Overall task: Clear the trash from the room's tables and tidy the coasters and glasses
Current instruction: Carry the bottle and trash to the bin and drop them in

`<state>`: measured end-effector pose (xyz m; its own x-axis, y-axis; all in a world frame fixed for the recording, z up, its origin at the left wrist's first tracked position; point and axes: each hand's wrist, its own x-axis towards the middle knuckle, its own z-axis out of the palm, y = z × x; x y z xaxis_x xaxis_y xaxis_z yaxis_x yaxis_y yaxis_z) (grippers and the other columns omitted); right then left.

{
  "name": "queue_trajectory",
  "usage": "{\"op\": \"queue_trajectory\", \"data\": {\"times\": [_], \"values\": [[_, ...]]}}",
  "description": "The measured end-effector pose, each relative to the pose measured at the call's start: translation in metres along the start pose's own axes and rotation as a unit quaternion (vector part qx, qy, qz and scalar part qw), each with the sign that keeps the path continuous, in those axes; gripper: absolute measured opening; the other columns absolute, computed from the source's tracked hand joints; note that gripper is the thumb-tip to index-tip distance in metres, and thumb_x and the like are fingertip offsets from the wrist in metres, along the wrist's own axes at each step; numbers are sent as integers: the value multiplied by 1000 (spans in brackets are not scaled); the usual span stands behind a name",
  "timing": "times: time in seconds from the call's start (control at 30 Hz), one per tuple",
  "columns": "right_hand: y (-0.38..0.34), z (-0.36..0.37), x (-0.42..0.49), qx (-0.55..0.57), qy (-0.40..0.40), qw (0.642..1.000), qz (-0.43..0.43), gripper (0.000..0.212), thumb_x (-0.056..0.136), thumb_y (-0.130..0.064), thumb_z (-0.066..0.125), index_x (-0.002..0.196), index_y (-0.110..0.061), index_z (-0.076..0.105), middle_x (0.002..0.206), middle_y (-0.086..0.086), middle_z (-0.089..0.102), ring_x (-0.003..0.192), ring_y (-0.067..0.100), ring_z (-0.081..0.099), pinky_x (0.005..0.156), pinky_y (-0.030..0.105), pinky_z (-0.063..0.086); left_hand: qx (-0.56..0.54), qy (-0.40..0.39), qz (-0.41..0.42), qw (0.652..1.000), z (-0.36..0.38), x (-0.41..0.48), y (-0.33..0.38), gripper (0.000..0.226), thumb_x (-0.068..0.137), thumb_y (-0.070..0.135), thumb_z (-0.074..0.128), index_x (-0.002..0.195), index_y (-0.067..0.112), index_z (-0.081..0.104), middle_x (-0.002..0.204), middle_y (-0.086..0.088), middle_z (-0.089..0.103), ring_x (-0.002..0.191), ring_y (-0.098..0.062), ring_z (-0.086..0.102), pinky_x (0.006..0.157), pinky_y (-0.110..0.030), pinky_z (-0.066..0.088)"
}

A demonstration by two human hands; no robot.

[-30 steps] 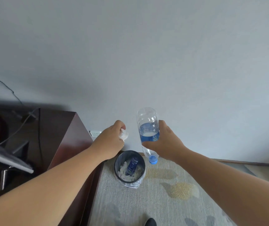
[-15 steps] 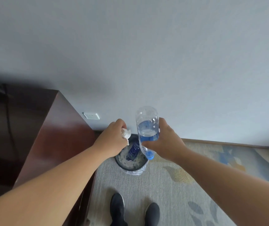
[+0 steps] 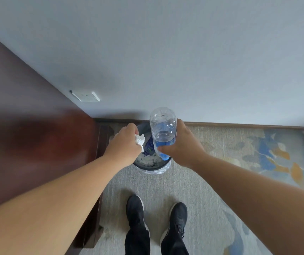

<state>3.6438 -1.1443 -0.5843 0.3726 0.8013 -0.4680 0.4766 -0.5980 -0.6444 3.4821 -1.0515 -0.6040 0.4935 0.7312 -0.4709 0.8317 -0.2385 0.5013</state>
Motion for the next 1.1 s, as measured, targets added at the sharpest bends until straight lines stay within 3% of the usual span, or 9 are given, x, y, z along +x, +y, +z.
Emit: {"op": "queue_trajectory", "data": {"times": [0.13,0.3,0.43,0.5,0.6,0.73,0.83,0.97,1.1], "values": [[21,19,14,6,-1,1000,16,56,69,-31,77,112,-32,40,105,-6,57,88,11,58,63,25,47,1,-12,-15,1000,20,18,-16,22,81,10,55,97,19,42,101,-4,47,78,-25,50,63,-37,43],[32,35,27,23,-10,999,24,65,68,-31,76,121,-32,39,113,-6,54,94,13,57,71,30,48,19,-23,-25,999,33,28,-28,45,83,27,61,124,19,43,125,-6,46,111,-26,52,89,-42,46],[40,41,27,19,-39,998,52,88,68,-25,78,141,-30,29,130,-2,41,106,12,48,88,28,43,26,-12,-26,999,33,27,-38,43,86,27,58,126,21,42,126,-5,47,112,-24,51,87,-40,45],[41,38,26,5,-37,997,67,91,70,-26,77,145,-29,24,134,1,39,107,15,48,88,32,47,29,-6,-30,999,29,26,-40,42,86,27,58,125,21,43,126,-6,47,113,-25,50,89,-42,45],[36,29,23,0,-26,997,78,86,74,-29,72,144,-31,23,137,2,38,102,16,50,80,40,56,29,-1,-32,999,23,25,-39,41,86,26,58,123,21,44,124,-7,48,112,-26,51,90,-43,45],[25,11,17,-17,-7,998,54,70,79,-34,64,140,-31,29,135,-1,41,95,14,52,72,32,51,25,7,-23,999,12,19,-26,38,86,27,58,122,20,46,122,-6,48,109,-25,52,88,-40,45],[11,-7,7,-31,7,999,31,65,80,-37,62,139,-30,33,133,-4,44,97,10,47,75,28,39,23,13,-12,1000,0,9,-8,36,87,27,56,121,20,46,121,-5,48,107,-23,52,87,-39,45],[-19,-42,-17,-50,9,999,-12,64,83,-38,58,141,-30,32,139,-5,41,106,13,50,78,30,41,16,28,-1,999,-27,-16,26,34,88,26,54,120,20,46,120,-5,48,105,-22,53,88,-41,46],[-55,-88,-43,-77,15,995,-61,63,84,-38,59,140,-27,35,138,-2,43,100,12,52,80,30,42,16,57,26,998,-59,-49,64,35,89,21,53,123,17,47,123,-6,49,112,-22,50,93,-38,43]]}}
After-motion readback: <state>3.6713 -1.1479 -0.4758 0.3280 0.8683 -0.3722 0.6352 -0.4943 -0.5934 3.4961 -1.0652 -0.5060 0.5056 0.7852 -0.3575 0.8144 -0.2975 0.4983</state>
